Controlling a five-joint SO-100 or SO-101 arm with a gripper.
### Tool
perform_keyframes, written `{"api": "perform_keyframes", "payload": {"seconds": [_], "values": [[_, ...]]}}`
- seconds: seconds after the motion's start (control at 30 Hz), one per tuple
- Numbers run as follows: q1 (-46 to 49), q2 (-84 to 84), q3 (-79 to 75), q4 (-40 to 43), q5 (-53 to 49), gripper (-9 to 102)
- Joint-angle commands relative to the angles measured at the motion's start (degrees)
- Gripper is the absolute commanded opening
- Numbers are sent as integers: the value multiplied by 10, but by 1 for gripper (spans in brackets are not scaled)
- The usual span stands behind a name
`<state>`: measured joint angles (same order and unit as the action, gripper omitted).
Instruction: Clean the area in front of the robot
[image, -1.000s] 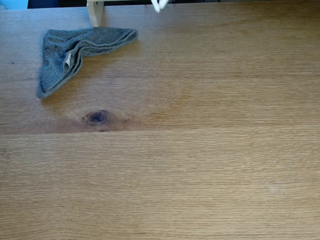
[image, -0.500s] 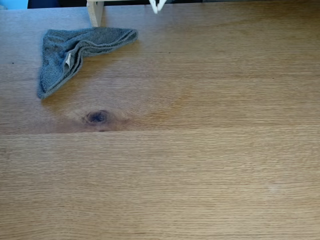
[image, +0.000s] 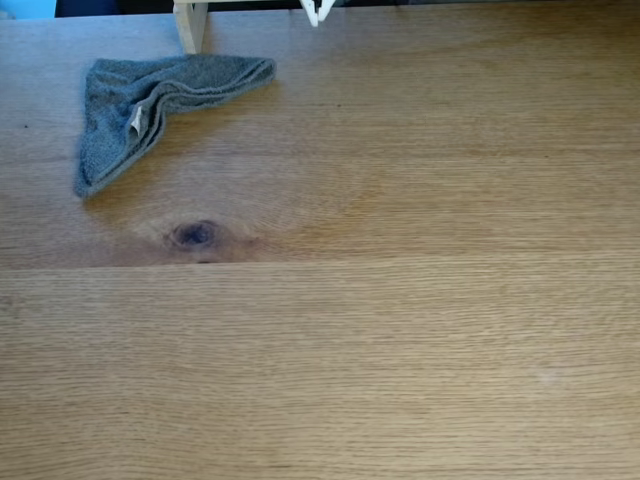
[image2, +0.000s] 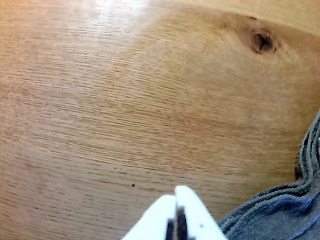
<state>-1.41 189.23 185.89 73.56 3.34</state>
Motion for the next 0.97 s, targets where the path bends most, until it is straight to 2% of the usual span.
{"api": "perform_keyframes", "payload": {"seconds": [0.0,0.93], "values": [[-4,3,69,-12,-7,0],[21,2,67,-11,-5,0]]}}
